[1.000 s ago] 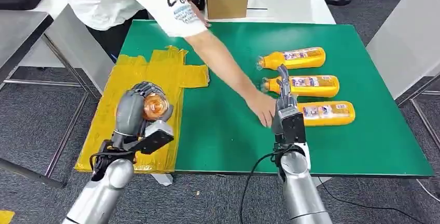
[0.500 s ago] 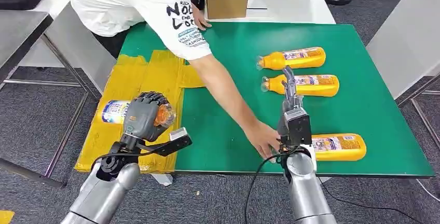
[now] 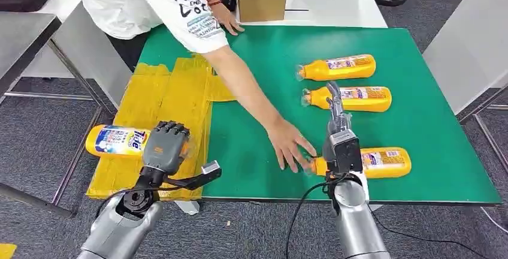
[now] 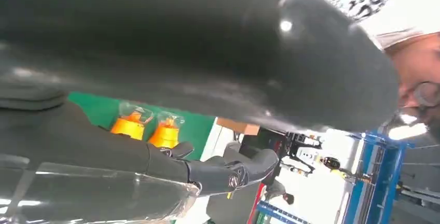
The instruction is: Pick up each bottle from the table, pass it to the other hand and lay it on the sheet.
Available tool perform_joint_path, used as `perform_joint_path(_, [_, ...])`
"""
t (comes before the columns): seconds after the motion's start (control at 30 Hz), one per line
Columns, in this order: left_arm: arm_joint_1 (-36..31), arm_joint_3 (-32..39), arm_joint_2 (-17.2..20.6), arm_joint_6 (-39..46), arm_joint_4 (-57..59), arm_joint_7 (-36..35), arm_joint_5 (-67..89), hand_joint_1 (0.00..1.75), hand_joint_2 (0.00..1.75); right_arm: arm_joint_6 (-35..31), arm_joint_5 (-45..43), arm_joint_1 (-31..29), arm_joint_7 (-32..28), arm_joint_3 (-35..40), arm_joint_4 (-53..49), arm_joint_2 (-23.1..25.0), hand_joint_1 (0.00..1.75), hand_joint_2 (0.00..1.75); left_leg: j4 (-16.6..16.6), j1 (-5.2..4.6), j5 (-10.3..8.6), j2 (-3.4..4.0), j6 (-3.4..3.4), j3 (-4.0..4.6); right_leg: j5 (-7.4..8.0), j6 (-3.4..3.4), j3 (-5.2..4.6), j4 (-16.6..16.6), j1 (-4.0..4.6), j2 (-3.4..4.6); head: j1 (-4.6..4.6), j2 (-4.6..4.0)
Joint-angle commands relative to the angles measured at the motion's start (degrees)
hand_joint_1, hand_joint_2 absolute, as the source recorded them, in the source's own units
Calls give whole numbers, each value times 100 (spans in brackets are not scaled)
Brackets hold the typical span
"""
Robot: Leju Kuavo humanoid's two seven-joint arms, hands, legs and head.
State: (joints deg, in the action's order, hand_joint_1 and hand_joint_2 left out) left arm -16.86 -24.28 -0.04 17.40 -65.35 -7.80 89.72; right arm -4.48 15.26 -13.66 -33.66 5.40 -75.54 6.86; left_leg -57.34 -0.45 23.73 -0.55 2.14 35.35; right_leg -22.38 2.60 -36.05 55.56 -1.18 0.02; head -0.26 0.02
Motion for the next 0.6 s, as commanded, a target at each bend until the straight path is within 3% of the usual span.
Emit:
perform_joint_path(0.03, [41,118,-133,-67,585,98,-54,175,175,42,-1,3,11,66,16,-172,0,0,5,3,9,-1,-8,-25,-10,-8,26,-4,4,-4,0,0])
perform_joint_path(0.6, [462,429,-396,-82,469,304,-305,175,175,97,65,-52,77,178,39,-91,0,0,4,5,14,7,-10,-26,-11,-10,27,-4,5,3,0,0])
